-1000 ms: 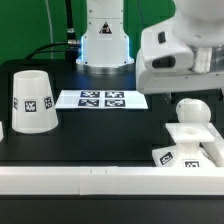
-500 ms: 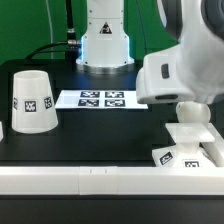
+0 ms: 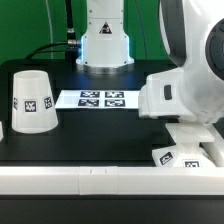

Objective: Assemble lamp

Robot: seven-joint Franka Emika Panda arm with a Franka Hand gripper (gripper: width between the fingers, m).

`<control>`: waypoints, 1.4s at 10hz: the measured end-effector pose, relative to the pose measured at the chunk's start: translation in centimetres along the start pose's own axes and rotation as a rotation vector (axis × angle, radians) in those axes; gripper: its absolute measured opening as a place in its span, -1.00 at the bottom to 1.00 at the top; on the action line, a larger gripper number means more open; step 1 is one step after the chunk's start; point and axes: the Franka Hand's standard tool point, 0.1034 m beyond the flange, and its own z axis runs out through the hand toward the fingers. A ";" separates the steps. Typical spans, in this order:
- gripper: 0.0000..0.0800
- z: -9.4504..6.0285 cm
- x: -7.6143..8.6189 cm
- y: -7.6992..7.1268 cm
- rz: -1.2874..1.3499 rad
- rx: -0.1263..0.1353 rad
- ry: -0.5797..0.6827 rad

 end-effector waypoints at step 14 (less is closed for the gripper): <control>0.43 -6.7 -3.6 1.1 -0.080 0.031 0.061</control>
Offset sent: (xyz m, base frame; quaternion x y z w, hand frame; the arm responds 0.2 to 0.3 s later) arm -0.0157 0.0002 -0.0148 0.0023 -0.0079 0.0145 0.9999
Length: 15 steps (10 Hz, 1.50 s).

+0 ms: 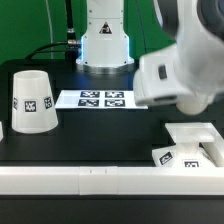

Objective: Assemble lamp

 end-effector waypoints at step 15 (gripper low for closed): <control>0.43 -13.8 0.5 0.3 -0.068 -0.024 0.907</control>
Offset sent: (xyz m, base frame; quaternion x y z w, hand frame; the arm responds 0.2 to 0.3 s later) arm 0.0000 0.0000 0.0000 0.0000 0.0000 0.0000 1.0000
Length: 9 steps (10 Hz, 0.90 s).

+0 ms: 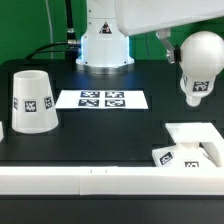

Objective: Assemble lamp

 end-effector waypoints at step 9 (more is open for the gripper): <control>0.43 1.4 0.5 0.9 -0.069 -0.046 0.261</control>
Offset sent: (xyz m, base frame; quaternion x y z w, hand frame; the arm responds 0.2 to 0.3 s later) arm 0.0000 0.0000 0.0000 0.0000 0.1296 0.0000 0.9916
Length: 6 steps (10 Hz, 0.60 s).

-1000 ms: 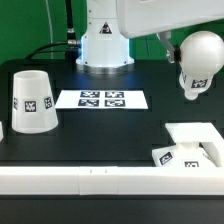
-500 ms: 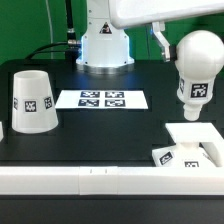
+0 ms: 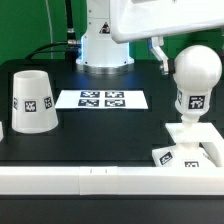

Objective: Assemble lamp

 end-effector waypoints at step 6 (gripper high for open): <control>0.43 1.1 -0.7 -0.2 -0.002 0.001 -0.018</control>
Offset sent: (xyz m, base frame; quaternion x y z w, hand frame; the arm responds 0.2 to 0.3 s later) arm 0.0000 0.0018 -0.0004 -0.0093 0.0083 -0.0045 0.9999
